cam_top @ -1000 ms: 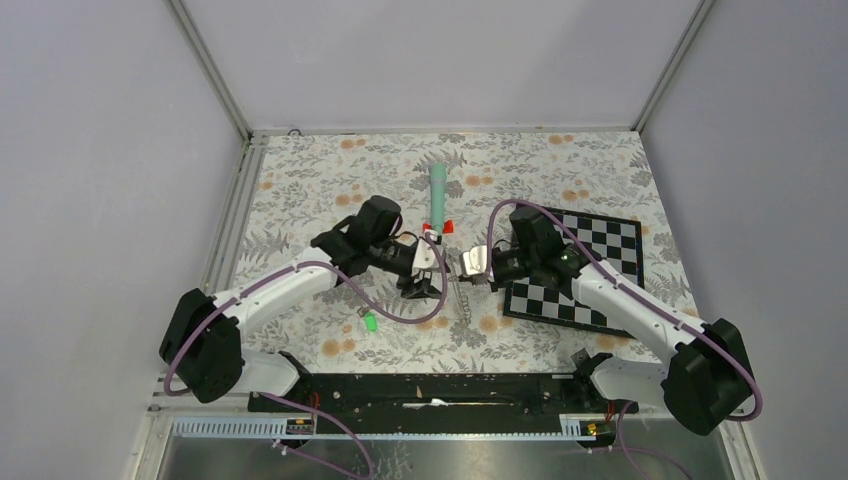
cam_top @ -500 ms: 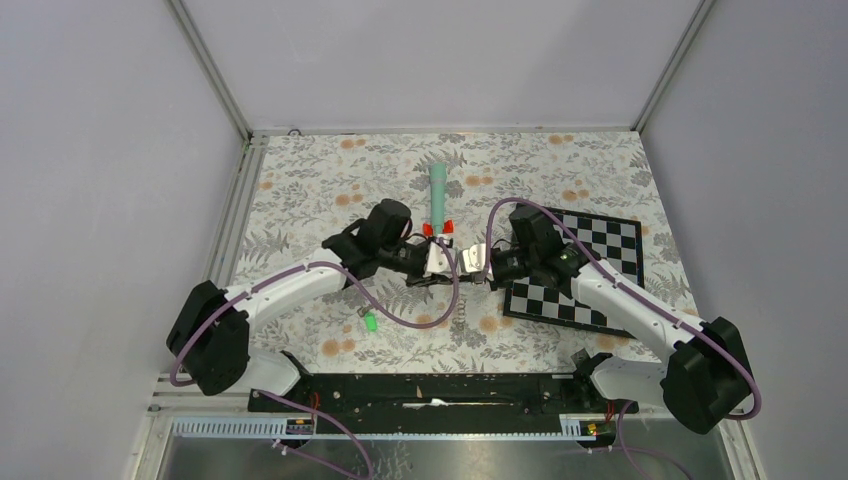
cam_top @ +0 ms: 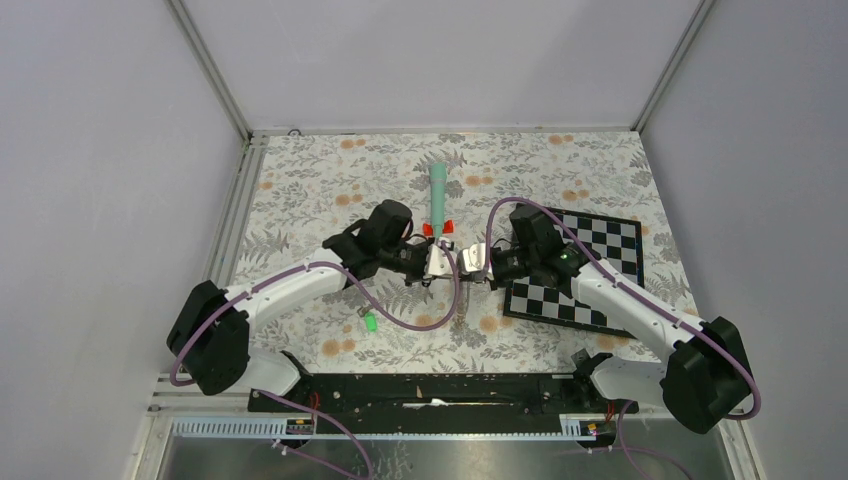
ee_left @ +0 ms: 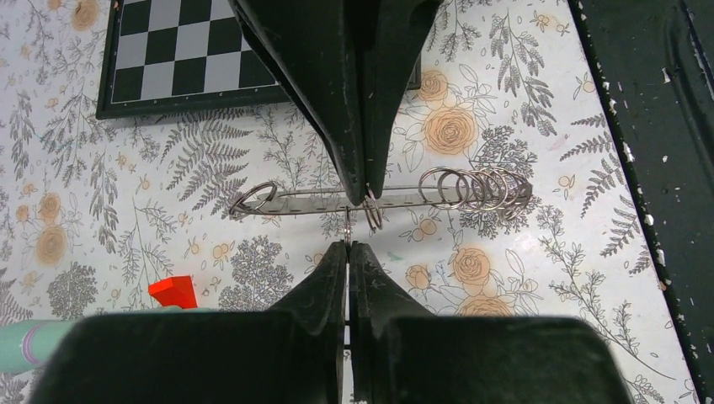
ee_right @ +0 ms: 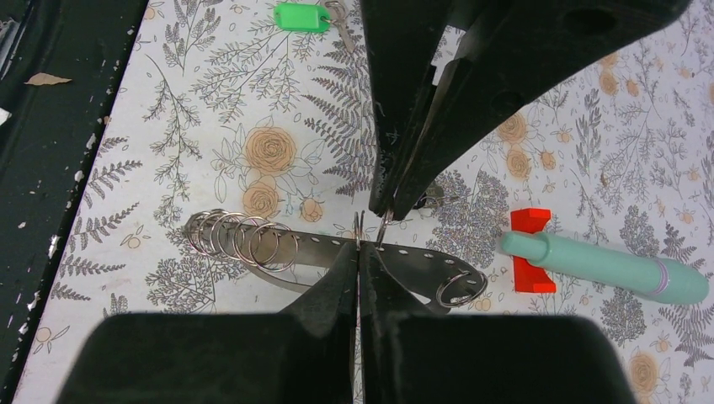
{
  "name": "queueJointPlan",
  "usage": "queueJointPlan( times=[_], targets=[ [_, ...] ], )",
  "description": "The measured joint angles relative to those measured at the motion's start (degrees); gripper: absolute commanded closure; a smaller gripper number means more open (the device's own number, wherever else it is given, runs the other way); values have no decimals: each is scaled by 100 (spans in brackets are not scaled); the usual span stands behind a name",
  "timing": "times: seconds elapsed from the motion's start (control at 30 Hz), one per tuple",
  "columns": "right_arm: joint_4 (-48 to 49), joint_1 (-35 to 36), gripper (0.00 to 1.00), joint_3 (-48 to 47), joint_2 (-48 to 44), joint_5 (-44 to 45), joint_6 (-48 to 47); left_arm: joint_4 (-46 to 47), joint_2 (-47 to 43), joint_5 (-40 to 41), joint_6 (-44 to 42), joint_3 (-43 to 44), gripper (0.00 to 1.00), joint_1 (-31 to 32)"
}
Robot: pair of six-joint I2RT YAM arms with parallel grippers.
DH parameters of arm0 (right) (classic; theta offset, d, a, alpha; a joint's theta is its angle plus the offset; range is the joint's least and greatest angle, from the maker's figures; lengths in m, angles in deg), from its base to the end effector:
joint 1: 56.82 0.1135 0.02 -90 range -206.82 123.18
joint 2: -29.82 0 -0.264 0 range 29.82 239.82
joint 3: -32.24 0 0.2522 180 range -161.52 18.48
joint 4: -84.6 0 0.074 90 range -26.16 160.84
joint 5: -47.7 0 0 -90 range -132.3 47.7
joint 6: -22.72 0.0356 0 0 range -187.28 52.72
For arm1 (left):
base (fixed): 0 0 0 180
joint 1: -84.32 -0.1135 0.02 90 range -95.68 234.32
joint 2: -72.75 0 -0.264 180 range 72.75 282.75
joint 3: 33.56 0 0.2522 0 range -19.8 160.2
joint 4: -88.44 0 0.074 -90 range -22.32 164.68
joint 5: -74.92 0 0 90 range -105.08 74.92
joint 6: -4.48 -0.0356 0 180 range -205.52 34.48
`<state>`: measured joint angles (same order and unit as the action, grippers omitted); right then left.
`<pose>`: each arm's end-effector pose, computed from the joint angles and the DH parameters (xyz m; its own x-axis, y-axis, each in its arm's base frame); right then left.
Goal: Put the keys on the keyring
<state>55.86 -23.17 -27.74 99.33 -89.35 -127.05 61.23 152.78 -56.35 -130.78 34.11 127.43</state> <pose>0.1965 0.1621 0.2582 0.4799 -0.3877 -0.7870 -0.8764 -0.1713 -0.4501 0.2017 -0.2210 0.2553 0.3012 0.4494 -0.8411 0.9532 -0.1676 0.2518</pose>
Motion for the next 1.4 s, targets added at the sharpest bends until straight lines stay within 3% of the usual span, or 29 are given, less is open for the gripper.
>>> queueJointPlan(
  times=[0.13, 0.23, 0.4, 0.57, 0.83, 1.4],
  targets=[
    [-2, 0, 100, 0, -2, 0, -28, -9, 26, 44, -15, 20, 98, 0],
    [-9, -35, 100, 0, -2, 0, -37, 52, 96, 61, 76, 46, 90, -4],
    [-24, -79, 100, 0, -2, -2, -42, 190, 264, 221, 400, 74, 61, -39],
    [-20, -37, 100, 0, -2, -15, -44, 315, 352, 588, 656, 96, 45, -37],
    [-20, -55, 100, 0, -2, -44, -39, 511, 319, 658, 942, 96, 41, -212],
    [48, -293, 100, 0, -2, -350, 264, 203, 177, -354, 986, 83, 34, -369]
  ],
)
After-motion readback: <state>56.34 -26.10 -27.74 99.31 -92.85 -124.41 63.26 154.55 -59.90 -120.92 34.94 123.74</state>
